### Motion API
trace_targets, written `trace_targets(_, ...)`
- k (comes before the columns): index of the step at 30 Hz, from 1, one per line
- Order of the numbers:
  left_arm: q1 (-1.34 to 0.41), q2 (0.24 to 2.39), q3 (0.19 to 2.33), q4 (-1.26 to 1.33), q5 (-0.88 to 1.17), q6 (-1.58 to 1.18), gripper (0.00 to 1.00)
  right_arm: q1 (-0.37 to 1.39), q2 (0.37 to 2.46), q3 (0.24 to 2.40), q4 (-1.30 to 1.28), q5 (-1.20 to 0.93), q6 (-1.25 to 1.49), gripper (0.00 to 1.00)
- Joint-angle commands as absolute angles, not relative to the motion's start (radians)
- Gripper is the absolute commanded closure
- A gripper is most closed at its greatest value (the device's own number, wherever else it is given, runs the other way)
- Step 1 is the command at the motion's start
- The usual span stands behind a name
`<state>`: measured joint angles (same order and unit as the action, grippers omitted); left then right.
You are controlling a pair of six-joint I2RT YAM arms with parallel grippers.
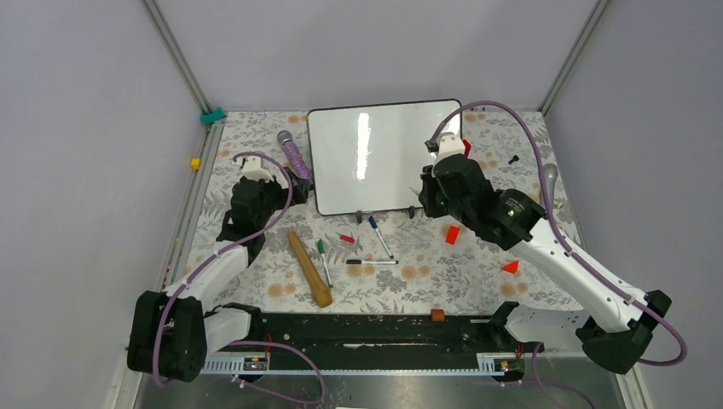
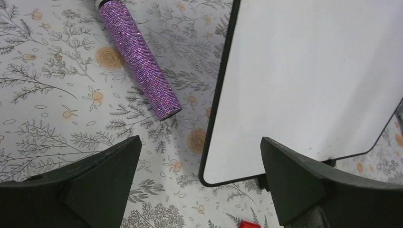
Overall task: Write a sentence on the whiteboard
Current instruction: Hold the whiteboard on the whiteboard stand.
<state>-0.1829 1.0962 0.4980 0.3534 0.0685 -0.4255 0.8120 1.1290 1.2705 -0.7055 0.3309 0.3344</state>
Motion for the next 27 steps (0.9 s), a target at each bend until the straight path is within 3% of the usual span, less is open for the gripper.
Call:
trace_targets(1, -0.163, 1.159, 0.568, 0.412, 0.069, -0.442, 0.01, 0.803, 1.164, 1.379, -0.648, 0.304, 0.318, 1.00)
trace_targets(8, -0.070, 1.270, 0.518, 0.665, 0.310, -0.492, 0.01, 0.798, 1.187, 1.438, -0.650, 0.316, 0.312, 1.00)
trace_targets(27, 0.049, 1.656, 0.832, 0.627, 0.718, -0.436, 0.01, 0.779, 1.120, 1.285, -0.554, 0.166, 0.297, 1.00)
